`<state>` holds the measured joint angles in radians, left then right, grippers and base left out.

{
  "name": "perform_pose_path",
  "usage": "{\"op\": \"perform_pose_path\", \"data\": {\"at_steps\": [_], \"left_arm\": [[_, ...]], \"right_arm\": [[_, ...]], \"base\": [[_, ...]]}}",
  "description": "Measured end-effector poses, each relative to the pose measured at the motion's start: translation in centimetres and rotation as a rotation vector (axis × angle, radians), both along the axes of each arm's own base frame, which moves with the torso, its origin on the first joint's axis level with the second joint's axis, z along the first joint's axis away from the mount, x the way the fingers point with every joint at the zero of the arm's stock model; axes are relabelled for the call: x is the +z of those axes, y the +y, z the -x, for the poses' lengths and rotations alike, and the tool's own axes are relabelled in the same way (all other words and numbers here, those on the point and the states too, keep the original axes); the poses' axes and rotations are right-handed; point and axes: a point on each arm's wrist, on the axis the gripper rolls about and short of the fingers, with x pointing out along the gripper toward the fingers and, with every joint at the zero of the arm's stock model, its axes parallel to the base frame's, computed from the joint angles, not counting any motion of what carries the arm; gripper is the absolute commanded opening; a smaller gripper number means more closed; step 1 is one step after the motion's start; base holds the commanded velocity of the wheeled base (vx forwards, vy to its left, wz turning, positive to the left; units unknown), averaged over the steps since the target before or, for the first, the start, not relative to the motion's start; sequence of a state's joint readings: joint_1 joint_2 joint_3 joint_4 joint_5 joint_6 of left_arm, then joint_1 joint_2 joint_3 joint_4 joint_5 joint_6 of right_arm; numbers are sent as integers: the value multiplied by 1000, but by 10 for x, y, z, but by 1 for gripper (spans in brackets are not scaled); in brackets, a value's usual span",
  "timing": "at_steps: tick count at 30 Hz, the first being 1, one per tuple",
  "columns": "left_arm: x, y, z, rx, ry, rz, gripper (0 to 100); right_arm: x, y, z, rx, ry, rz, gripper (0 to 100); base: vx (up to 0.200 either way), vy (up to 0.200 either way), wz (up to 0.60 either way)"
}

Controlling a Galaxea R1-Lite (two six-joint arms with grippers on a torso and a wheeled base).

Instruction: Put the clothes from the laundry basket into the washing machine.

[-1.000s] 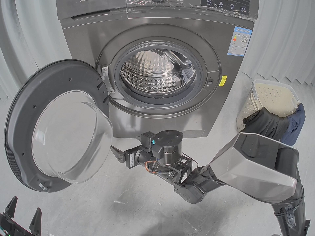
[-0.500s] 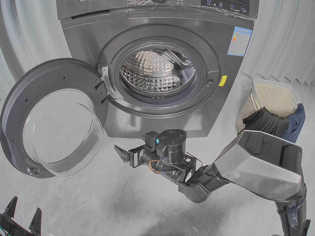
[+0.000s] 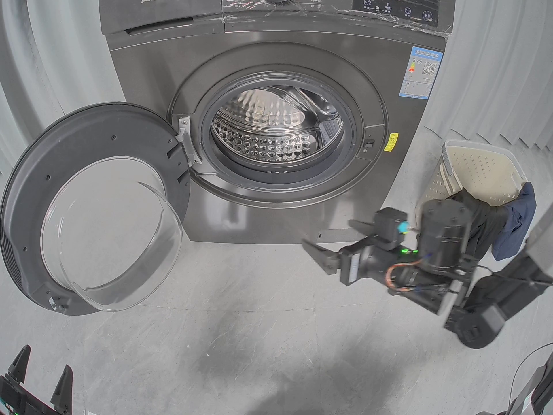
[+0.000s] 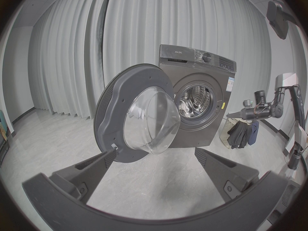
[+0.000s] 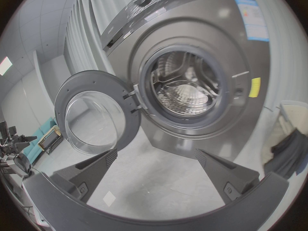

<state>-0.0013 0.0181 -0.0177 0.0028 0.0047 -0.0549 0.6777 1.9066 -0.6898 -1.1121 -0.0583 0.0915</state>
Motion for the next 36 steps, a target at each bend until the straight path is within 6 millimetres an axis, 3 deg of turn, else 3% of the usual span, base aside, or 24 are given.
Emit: {"op": "perform_pose_path", "data": {"at_steps": [6,10,15,20,27,36], "left_arm": [[0,0,0,-1,0,0,100],[0,0,0,-1,0,0,100],[0,0,0,-1,0,0,100],[0,0,0,-1,0,0,100],[0,0,0,-1,0,-1,100],[0,0,0,-1,0,-1,100]], "right_arm": [[22,-71,48,-96,-39,-1,100],[18,-121,92,-185,-49,23,100],[11,-160,133,-300,-66,48,100],[10,-184,163,-408,-86,58,100],[-4,-200,210,-499,-55,90,100],[-42,-208,261,-557,5,119,100]], "base": [[0,0,0],[0,0,0],[0,0,0],[0,0,0],[0,0,0],[0,0,0]]}}
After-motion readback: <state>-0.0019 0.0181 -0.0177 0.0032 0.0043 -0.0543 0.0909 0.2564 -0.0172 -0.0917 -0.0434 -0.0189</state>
